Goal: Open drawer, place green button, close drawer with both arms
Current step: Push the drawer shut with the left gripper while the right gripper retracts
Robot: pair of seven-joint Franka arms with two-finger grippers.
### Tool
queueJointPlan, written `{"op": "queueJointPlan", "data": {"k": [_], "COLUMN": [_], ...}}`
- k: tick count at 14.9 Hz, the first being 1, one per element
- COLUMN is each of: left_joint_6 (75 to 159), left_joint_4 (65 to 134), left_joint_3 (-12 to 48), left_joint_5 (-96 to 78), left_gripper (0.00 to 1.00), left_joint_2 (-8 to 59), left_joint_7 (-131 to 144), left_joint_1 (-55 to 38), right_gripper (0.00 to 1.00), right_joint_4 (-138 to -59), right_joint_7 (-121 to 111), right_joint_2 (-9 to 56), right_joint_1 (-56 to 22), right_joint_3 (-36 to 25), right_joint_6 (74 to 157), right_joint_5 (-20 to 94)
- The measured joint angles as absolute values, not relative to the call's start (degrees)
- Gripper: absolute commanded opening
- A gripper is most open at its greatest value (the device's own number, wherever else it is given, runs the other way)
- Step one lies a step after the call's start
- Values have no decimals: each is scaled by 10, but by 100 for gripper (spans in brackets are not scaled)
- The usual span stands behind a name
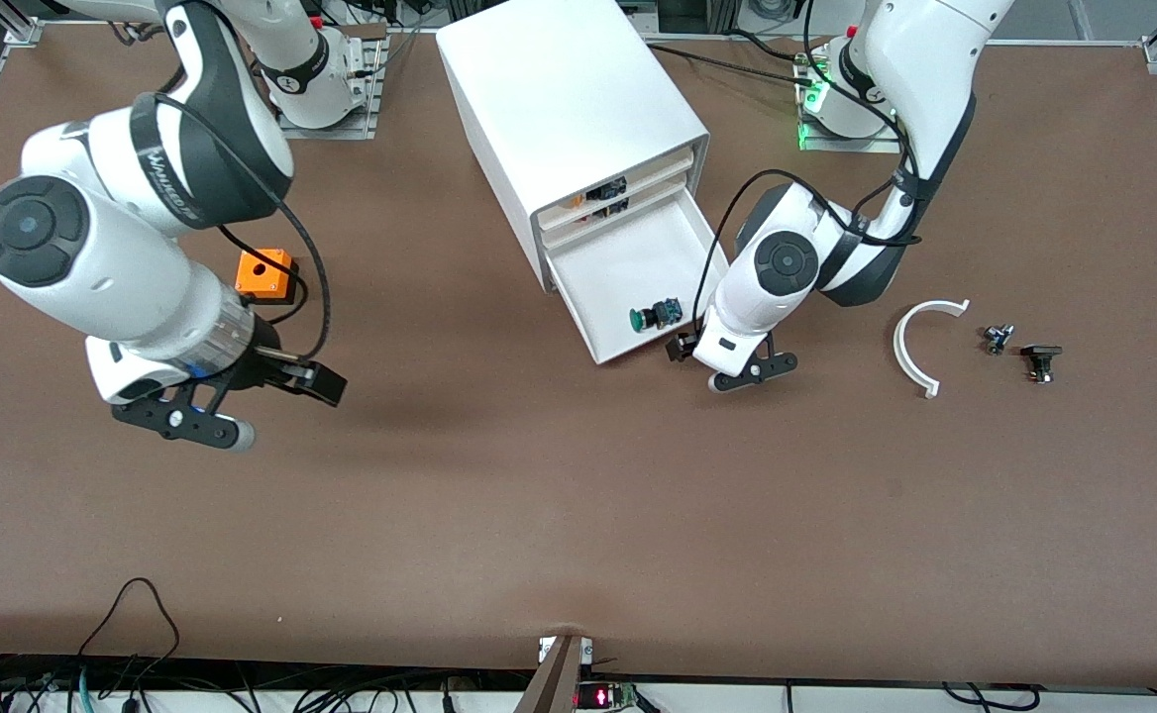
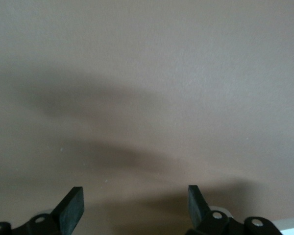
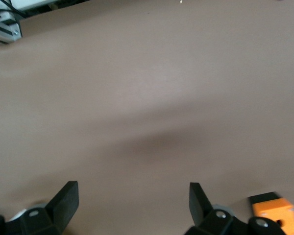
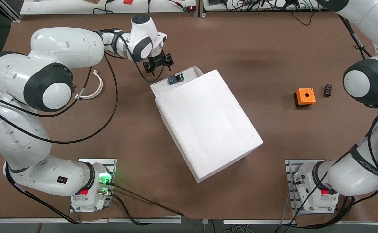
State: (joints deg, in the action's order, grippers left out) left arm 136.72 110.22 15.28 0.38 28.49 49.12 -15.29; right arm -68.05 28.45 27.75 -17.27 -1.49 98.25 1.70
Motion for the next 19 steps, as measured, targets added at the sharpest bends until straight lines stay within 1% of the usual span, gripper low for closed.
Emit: {"op": "queueJointPlan", "data": {"k": [2,5,8,12,15,19], "left_joint_6": [1367,1368,1352,1294,1247,1231], "left_joint_4": [1109,1113,1114,1113,1110,1111], "left_joint_3": [154,159,175,210,230,244], "left_joint_5": [4,4,4,4,-15,-34], "left_gripper": [97,98,98,99,99,99], "left_joint_2": [285,285,285,283,279,279], "left_joint_7": [514,529,551,562,569,569], "left_joint_1": [-170,-178,-176,-175,-175,-176], "right_gripper": [100,100,100,100,100,100], "right_joint_4": [-711,-762,-825,-902,-945,-1000], "right_joint_7": [244,204,141,65,38,36], "right_joint_2": [250,205,148,64,16,-40], "right_joint_1": [-172,-164,-125,-67,-56,-55], "right_joint_3": [-35,-52,-47,-29,-27,-24], "right_joint_6": [979,978,980,984,985,990], "right_joint_5": [17,15,11,10,10,-7]}}
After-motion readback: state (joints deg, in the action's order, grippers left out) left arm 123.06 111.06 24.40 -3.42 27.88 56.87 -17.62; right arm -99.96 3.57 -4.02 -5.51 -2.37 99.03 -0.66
